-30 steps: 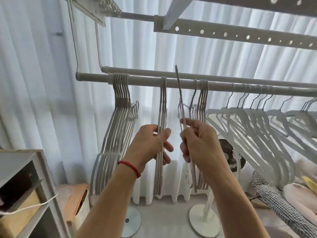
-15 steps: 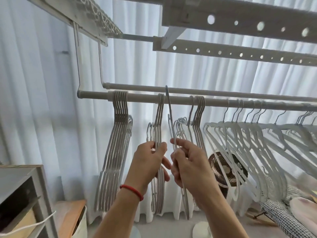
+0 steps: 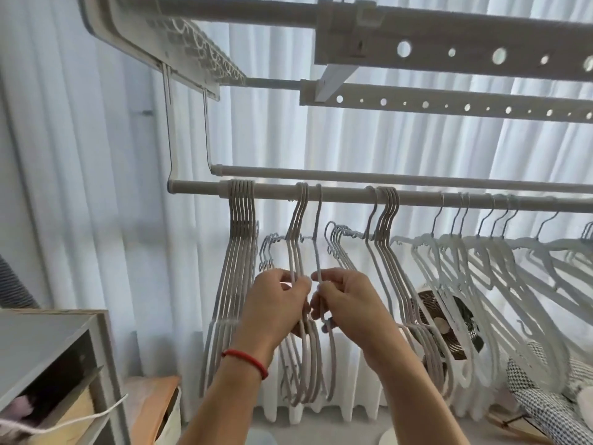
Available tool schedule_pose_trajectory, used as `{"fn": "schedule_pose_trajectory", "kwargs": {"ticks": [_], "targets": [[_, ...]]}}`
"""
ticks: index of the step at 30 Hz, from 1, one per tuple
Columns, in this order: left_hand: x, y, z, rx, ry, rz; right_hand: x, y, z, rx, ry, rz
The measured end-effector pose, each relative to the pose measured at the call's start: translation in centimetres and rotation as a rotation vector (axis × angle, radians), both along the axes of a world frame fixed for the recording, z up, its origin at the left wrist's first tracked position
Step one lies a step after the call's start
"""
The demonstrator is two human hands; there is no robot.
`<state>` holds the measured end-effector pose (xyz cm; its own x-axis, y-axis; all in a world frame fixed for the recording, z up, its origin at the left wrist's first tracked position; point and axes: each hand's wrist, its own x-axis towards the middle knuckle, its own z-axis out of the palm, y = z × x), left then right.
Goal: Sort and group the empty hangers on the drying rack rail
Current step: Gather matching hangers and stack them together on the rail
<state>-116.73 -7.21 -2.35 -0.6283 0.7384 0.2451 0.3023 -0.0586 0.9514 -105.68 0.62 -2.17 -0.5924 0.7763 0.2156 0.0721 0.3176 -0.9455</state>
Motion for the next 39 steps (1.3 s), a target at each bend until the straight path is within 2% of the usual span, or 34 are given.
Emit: {"fn": "schedule_pose_trajectory", "kwargs": {"ticks": [3, 8, 14, 19, 22, 25, 27, 29, 33, 39], "targets": [[-0.4, -0.2, 0.5, -0.059, 0.053, -0.024, -1.4, 0.2, -0.1, -0.017, 0.046, 0.012], [-0.7, -0.9, 1.0, -0.107, 0.085, -0.051, -3.2, 0.9, -0.1, -0.16, 0.182, 0.048], [-0.5, -2.2, 2.0, -0.193, 0.388, 0.097, -4.5, 1.3, -0.2, -0.28, 0.246, 0.164], [-0.4, -3.4, 3.3, -0.326, 0.647, 0.169, -5.9, 0.7, -0.3, -0.236, 0.265, 0.235], [-0.2, -3.8, 3.5, -0.372, 0.681, 0.171, -6.6, 0.6, -0.3, -0.168, 0.255, 0.205], [-0.8, -4.8, 3.7, -0.262, 0.756, 0.292, -7.1, 0.7, -0.2, -0.173, 0.242, 0.199], [-2.3, -5.4, 4.2, -0.086, 0.733, 0.435, -7.5, 0.8, 0.0, -0.146, 0.204, 0.19], [-4.5, -5.5, 4.4, -0.109, 0.659, 0.495, -8.0, 0.7, 0.1, -0.107, 0.154, 0.176], [-7.4, -4.9, 3.6, -0.353, 0.412, 0.39, -9.2, 0.2, 0.2, -0.075, 0.107, 0.171], [-8.5, -4.1, 2.3, -0.137, 0.022, 0.113, -10.2, -0.3, 0.6, -0.011, 0.05, 0.17]]}}
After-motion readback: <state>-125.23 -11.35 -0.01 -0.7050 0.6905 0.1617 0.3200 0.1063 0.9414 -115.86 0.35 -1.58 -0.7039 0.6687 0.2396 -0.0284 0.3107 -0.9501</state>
